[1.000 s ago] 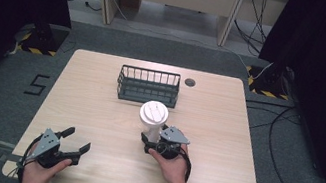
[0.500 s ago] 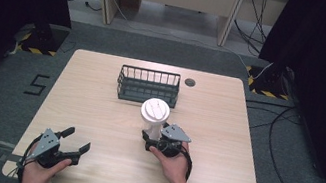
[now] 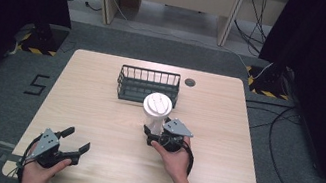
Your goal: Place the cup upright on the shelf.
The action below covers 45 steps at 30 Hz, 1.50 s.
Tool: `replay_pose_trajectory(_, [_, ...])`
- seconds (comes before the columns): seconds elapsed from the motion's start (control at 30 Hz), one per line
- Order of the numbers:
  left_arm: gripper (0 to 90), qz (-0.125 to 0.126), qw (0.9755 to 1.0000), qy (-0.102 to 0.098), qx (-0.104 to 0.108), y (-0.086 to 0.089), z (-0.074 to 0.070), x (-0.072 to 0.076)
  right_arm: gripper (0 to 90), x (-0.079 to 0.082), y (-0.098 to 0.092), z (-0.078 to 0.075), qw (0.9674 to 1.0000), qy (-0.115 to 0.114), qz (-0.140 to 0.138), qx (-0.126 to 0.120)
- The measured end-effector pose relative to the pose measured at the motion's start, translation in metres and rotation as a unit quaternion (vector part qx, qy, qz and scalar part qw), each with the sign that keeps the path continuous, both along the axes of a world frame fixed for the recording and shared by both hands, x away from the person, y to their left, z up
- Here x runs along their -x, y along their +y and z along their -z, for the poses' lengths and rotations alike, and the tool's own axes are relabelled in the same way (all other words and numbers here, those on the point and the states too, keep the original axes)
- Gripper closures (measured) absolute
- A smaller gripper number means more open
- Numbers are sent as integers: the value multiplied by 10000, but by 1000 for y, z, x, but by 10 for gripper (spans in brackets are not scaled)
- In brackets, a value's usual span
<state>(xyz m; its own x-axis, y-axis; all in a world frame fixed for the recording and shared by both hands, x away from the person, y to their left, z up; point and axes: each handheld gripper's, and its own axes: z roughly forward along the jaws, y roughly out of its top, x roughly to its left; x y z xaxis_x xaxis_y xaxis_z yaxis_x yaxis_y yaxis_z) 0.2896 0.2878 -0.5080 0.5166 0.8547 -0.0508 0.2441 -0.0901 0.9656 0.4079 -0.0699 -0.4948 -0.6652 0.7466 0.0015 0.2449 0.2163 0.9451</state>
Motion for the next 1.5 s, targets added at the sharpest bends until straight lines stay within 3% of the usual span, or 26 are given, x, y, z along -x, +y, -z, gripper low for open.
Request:
replay_pose_trajectory(1.1, [163,3,10000,-6,1,1,0,0,185,-25,-4,-29,9997,-161,187,-2])
replay_pose_trajectory(1.5, [164,9,10000,-10,8,0,0,0,187,-31,-4,-35,9998,-46,171,70])
